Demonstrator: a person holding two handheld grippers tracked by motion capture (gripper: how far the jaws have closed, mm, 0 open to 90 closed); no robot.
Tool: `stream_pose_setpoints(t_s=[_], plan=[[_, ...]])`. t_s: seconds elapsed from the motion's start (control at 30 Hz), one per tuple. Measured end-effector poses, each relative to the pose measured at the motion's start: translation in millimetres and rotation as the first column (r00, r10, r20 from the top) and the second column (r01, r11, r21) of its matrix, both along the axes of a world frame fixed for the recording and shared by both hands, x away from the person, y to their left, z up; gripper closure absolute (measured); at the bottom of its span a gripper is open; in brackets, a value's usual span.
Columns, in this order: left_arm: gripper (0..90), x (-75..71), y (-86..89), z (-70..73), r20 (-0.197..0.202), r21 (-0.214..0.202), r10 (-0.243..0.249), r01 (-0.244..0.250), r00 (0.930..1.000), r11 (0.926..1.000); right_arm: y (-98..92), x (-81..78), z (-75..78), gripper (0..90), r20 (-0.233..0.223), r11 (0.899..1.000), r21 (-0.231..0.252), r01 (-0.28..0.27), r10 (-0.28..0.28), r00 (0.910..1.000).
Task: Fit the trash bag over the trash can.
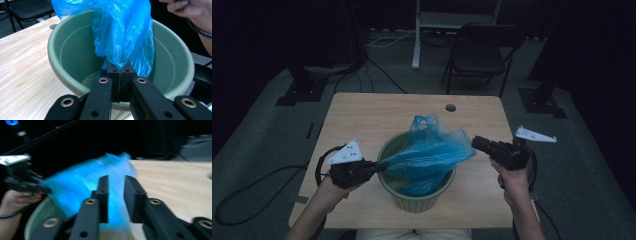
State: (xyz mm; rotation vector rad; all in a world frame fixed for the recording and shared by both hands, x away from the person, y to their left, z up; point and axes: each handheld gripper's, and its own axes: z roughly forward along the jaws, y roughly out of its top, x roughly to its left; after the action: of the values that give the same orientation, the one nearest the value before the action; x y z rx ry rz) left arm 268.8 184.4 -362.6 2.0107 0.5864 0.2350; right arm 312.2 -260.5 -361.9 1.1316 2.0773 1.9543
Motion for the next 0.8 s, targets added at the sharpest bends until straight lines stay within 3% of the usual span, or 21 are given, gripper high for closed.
stream_pose_setpoints(t_s=[0.1, 0.17, 0.27, 0.4, 0.47, 0.63, 0.73, 0.8], plan=[[90.0, 0.8, -2.7, 0.3, -0.001, 0.0, -0.009, 0.009, 1.0, 1.0, 27.9, 17.4, 22.3, 56.6, 0.021, 0.999, -0.026, -0.044, 0.044, 0.9988], [90.0, 0.5, -3.4, 0.4, -0.002, 0.001, -0.009, 0.009, 1.0, 1.0, 43.5, 28.7, 35.0, 54.6, 0.028, 0.997, -0.055, -0.057, 0.059, 0.9979], [90.0, 0.2, -3.8, 0.1, -0.005, 0.004, -0.015, 0.015, 0.9999, 0.9999, 63.1, 48.5, 44.1, 48.3, -0.03, 0.991, -0.079, -0.112, 0.11, 0.9935], [90.0, 0.7, -3.3, -0.8, -0.007, 0.002, -0.02, 0.02, 0.9998, 0.9998, 83.0, 70.2, 37.0, 42.7, -0.125, 0.979, -0.152, -0.138, 0.12, 0.9849], [90.0, 1.4, -3.5, -1.5, -0.01, 0.003, -0.022, 0.022, 0.9997, 0.9998, 86.9, 74.9, 32.6, 42.0, -0.145, 0.974, -0.179, -0.138, 0.112, 0.983], [90.0, 2.5, -5.1, -2.2, -0.01, 0.008, -0.021, 0.021, 0.9997, 0.9997, 93.4, 80.9, 25.6, 42.7, -0.161, 0.962, -0.234, -0.144, 0.108, 0.981], [90.0, 2.5, -6.1, -2.3, -0.01, 0.007, -0.024, 0.024, 0.9997, 0.9997, 98.2, 81.9, 21.8, 46.6, -0.167, 0.946, -0.276, -0.17, 0.127, 0.9778], [90.0, 2.9, -6.3, -2.8, -0.014, 0.008, -0.022, 0.022, 0.9997, 0.9997, 99.5, 82.4, 19.1, 53.7, -0.174, 0.941, -0.278, -0.194, 0.149, 0.9734]])
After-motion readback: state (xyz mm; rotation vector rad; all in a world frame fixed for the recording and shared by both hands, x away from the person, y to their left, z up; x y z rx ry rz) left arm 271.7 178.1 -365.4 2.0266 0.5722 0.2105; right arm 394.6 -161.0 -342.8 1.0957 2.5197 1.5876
